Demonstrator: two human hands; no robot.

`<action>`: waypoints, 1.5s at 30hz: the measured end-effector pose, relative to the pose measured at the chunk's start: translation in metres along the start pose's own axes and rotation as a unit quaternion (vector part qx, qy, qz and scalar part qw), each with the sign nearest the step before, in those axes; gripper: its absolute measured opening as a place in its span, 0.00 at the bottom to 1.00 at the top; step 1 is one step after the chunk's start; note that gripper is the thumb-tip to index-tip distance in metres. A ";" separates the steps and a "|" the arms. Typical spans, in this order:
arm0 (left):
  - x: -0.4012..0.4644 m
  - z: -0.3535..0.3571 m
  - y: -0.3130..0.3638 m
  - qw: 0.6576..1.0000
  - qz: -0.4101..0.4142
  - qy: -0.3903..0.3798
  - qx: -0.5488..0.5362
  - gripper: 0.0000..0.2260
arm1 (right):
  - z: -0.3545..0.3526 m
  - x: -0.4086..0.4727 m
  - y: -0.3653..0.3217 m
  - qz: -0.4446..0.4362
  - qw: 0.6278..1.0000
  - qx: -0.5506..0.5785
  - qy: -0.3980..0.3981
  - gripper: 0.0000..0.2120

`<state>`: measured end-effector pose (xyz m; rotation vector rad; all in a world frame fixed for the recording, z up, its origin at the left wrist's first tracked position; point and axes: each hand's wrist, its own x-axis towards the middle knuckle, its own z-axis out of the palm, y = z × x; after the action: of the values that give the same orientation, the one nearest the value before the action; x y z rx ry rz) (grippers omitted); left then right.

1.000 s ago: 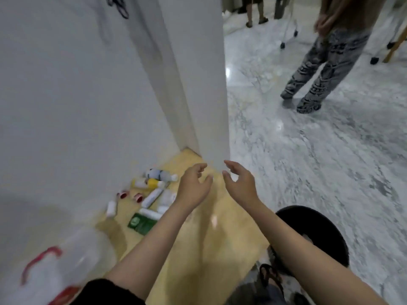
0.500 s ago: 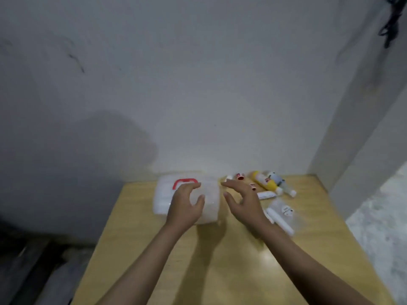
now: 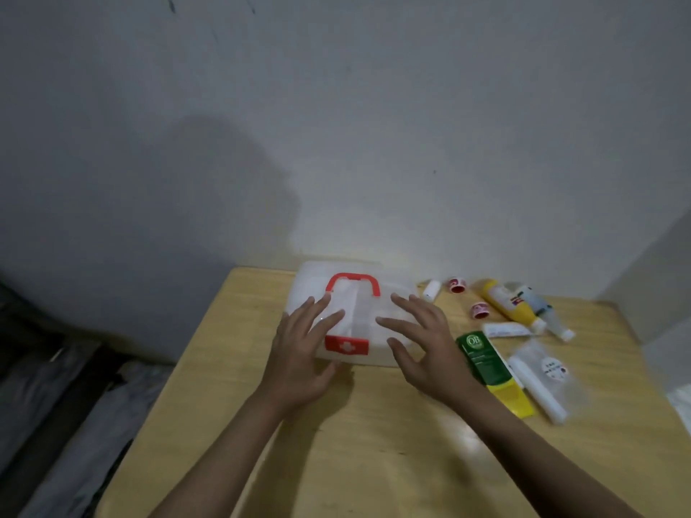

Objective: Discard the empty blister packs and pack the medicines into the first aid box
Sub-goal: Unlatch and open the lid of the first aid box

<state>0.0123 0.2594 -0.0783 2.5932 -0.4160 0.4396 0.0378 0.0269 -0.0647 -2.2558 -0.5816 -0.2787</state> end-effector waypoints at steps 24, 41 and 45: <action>-0.009 0.024 -0.031 0.976 0.080 0.201 -0.013 0.16 | 0.033 -0.022 0.012 -0.049 0.994 0.042 0.090 0.09; -0.003 0.039 -0.009 0.959 -0.144 0.202 -0.133 0.50 | 0.045 -0.011 0.002 -0.042 0.997 -0.033 0.063 0.17; -0.004 0.041 -0.012 0.957 -0.160 0.197 -0.138 0.52 | 0.047 -0.006 0.004 -0.060 0.991 -0.058 0.100 0.17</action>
<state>0.0220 0.2498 -0.1187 2.1766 0.0766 0.7058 0.0350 0.0576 -0.1014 -2.2722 -0.6084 -0.6058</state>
